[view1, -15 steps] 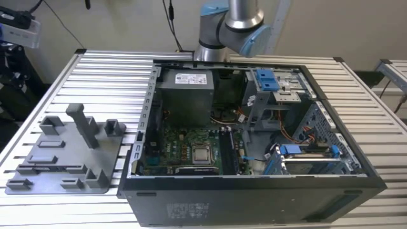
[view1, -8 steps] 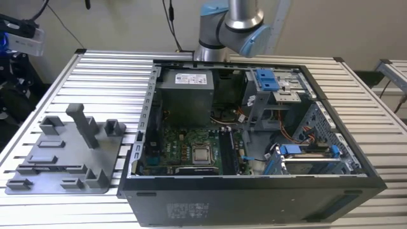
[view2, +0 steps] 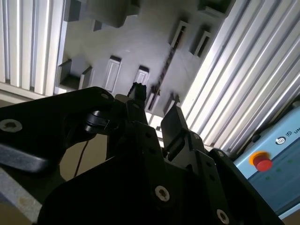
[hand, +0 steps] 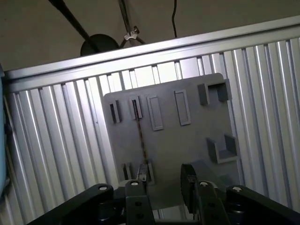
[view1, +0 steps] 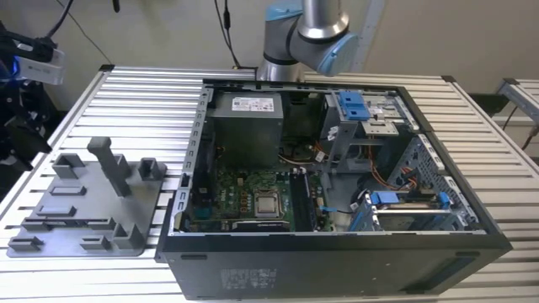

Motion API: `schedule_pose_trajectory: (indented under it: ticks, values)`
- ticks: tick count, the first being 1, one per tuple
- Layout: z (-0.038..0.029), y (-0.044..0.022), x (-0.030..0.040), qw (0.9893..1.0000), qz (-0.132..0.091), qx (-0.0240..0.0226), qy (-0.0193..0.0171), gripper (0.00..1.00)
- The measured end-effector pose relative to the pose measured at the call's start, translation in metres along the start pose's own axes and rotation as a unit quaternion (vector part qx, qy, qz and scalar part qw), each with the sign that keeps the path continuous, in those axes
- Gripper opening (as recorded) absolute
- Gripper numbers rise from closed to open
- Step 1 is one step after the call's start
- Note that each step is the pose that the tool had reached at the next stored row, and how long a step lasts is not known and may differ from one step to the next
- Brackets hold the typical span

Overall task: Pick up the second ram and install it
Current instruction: 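Pick up the second ram and move it above second insertion slot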

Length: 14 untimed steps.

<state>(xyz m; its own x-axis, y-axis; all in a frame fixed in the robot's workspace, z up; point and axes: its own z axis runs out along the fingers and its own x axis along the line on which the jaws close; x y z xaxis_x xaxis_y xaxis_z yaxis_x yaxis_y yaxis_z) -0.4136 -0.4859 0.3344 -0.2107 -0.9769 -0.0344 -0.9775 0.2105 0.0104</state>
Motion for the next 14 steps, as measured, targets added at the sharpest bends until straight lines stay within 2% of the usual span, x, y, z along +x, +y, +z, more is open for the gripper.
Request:
schedule_pose_trajectory:
  ticks: [14]
  values:
    - [0.0235,-0.0002,0.0008,1.0000,0.000,0.0004,0.0019,0.42]
